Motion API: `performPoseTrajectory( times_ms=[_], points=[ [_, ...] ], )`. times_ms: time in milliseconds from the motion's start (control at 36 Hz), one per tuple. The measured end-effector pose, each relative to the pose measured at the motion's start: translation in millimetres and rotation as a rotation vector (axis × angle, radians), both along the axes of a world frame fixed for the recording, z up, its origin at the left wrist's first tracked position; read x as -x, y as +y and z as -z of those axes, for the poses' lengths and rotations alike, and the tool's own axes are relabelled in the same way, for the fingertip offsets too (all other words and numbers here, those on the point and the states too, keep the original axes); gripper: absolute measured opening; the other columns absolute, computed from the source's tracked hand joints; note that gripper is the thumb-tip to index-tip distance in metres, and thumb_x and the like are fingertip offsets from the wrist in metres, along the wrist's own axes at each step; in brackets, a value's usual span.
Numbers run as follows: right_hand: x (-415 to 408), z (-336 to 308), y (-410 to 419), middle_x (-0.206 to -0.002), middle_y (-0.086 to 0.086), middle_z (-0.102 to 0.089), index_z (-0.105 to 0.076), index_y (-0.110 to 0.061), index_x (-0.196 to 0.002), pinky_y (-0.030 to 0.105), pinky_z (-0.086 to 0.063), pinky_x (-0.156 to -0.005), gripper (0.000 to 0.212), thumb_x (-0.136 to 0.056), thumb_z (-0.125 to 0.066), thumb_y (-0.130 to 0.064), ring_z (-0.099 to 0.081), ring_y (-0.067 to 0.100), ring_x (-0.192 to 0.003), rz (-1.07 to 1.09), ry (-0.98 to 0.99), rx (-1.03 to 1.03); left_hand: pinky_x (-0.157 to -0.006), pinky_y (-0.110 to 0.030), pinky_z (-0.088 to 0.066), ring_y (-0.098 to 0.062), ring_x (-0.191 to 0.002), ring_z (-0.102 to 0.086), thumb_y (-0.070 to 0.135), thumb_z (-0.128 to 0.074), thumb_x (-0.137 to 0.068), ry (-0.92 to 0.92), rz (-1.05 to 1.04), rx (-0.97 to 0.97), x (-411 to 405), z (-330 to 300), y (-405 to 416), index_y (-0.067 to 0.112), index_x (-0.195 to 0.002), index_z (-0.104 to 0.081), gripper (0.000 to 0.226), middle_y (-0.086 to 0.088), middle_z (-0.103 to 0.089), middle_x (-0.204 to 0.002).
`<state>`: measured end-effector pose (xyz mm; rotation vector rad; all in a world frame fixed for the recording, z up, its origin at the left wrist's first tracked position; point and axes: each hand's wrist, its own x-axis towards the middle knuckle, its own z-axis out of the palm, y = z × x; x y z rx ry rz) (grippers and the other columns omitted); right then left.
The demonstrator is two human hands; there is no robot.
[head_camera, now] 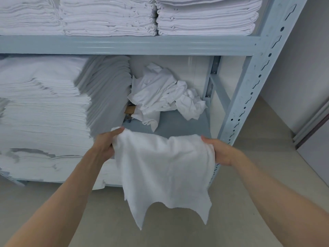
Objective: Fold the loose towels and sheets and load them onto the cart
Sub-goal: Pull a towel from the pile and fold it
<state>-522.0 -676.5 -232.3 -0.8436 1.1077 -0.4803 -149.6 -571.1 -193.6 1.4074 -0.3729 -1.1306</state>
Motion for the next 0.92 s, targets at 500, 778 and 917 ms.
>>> performPoseTrajectory(
  times_ms=[500, 778, 917],
  points=[
    [52, 19, -29, -0.127, 0.022, -0.062, -0.055, 0.008, -0.129, 0.048, -0.051, -0.097, 0.056, -0.089, -0.072, -0.028, -0.063, 0.038, -0.111, 0.627, 0.542, 0.292, -0.069, -0.028, -0.048, -0.02, -0.075, -0.061, 0.016, -0.081, -0.081, -0.477, -0.135, -0.095, -24, 10, 15, 0.01, -0.103, -0.066, 0.027, -0.009, -0.064, -0.098],
    [54, 10, -20, -0.123, 0.027, -0.062, -0.061, 0.012, -0.115, 0.04, -0.048, -0.084, 0.047, -0.091, -0.07, -0.028, -0.06, 0.042, -0.111, 0.355, 0.812, 0.462, -0.055, -0.024, -0.043, -0.017, -0.071, -0.057, 0.009, -0.076, -0.083, -0.503, -0.1, -0.086, -22, 8, 8, 0.016, -0.086, -0.069, 0.01, -0.002, -0.064, -0.082],
    [60, 9, -20, -0.127, 0.02, -0.063, -0.064, 0.001, -0.122, 0.044, -0.047, -0.105, 0.041, -0.086, -0.076, -0.014, -0.061, 0.032, -0.112, 0.298, 0.625, 0.396, -0.061, -0.023, -0.046, -0.015, -0.069, -0.057, -0.001, -0.067, -0.087, -0.528, -0.017, -0.084, -25, 10, 12, 0.008, -0.099, -0.075, 0.017, -0.002, -0.066, -0.079]
  ],
)
